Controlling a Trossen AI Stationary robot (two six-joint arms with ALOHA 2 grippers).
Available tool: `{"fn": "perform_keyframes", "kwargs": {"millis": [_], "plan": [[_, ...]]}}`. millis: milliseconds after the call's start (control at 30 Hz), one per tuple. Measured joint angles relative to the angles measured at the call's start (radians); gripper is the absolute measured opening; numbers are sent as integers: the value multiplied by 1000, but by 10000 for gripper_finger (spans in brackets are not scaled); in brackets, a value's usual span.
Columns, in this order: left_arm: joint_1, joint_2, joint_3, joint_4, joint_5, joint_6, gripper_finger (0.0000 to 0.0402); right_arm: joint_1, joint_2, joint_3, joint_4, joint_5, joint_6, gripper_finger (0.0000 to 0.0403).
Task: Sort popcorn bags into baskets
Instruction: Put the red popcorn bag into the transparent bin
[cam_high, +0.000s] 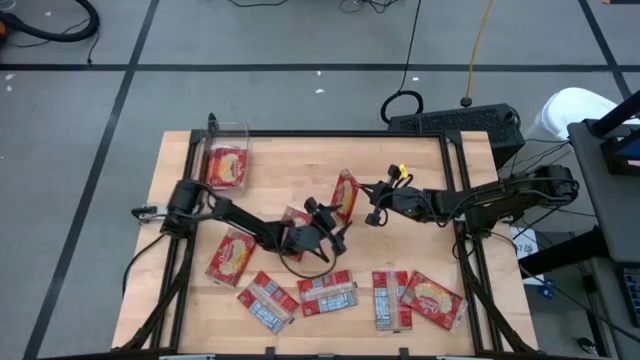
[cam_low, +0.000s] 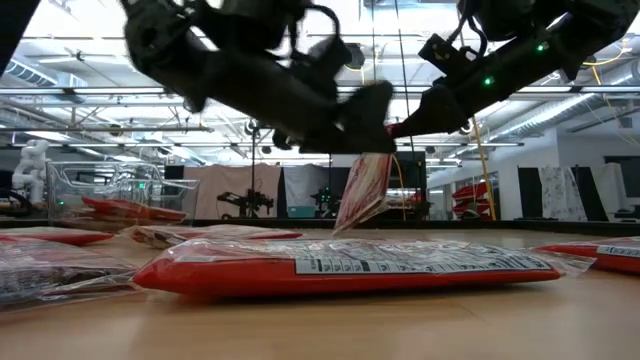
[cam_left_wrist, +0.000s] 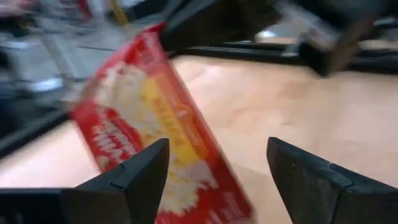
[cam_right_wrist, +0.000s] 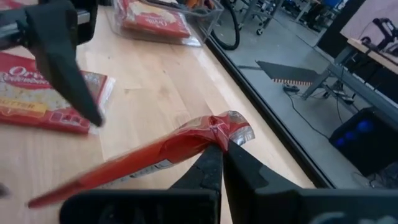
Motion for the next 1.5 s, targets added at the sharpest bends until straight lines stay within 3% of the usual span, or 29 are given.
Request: {"fn": "perform_keyframes", "kwargs": {"millis": [133,300,500,800,1133,1300,1500], "plan": [[-3,50,91,-37,-127,52,305,-1,0,0,-8,0,8,0],[25,88,134,-86,-126,40,333,-1,0,0,-9,-5,28,0],[61,106,133,-117,-109,-49,324,0,0,0,-14,-8,59,0],[95,105,133,-138,-108,16,239,9,0,0,-43,-11,106,0],[72,104,131,-141,-117,195,29,31,-38,-1,-117,-89,149,0],[50,63,131,-168,-108,252,33,44,-127,-1,-196,-99,176,23],[25,-73,131,-286,-73,309,36,61,-311,-1,-380,-90,144,110]]}}
